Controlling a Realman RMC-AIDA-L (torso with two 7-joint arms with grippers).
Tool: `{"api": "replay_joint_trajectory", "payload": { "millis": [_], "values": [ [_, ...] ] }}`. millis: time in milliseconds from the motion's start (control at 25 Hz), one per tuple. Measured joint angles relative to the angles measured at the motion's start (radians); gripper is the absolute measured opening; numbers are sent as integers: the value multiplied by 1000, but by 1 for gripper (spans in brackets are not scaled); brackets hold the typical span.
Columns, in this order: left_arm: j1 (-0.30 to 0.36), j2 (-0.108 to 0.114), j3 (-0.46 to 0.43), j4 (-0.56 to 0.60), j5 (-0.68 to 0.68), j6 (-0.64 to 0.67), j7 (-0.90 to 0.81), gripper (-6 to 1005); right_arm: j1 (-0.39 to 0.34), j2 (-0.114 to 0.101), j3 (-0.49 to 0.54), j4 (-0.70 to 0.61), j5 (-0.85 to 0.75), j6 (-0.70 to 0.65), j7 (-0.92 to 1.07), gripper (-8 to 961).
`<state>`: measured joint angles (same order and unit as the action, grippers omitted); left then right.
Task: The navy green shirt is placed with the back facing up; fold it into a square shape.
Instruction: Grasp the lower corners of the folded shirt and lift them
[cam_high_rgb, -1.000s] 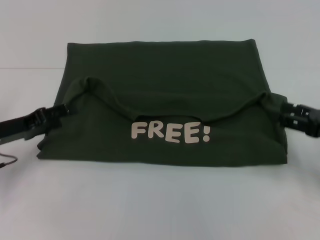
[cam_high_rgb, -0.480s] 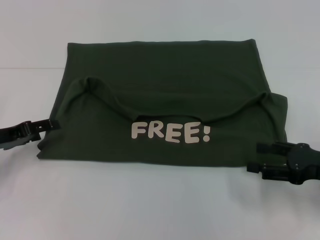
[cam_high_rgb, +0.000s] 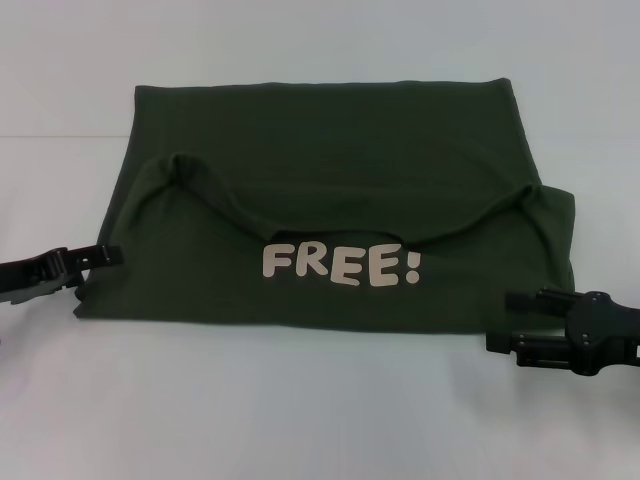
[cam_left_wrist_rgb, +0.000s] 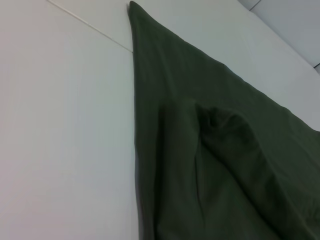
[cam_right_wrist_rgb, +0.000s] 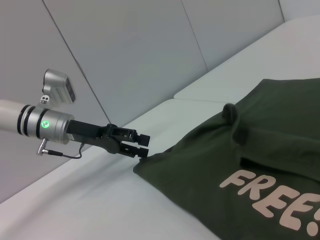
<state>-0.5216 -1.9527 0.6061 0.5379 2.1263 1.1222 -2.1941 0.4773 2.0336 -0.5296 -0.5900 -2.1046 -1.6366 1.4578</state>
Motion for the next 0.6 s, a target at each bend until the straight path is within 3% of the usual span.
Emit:
{"api": "replay_joint_trajectory", "payload": {
  "millis": [600],
  "values": [
    [1, -15, 33, 0, 0, -25, 26, 839, 9, 3, -3, 4, 0, 3, -2, 886]
  ]
}}
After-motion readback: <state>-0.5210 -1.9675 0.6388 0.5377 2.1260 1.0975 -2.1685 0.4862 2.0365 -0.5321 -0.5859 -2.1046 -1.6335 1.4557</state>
